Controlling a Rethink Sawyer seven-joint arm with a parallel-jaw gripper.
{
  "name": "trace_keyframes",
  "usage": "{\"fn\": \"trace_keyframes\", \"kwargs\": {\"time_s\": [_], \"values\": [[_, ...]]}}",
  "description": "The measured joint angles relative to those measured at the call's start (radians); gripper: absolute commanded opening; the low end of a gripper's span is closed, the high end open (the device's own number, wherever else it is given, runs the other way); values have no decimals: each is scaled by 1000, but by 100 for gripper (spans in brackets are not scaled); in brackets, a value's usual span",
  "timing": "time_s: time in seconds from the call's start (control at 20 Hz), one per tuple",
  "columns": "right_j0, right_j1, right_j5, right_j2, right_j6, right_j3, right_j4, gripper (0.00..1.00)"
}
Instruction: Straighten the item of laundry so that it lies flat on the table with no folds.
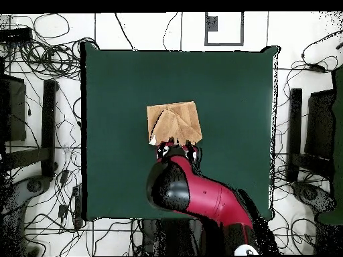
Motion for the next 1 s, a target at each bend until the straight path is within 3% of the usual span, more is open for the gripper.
{"fn": "trace_keyframes", "kwargs": {"time_s": [1.0], "values": [[5,36,-6,-12,0,-3,0,100]]}}
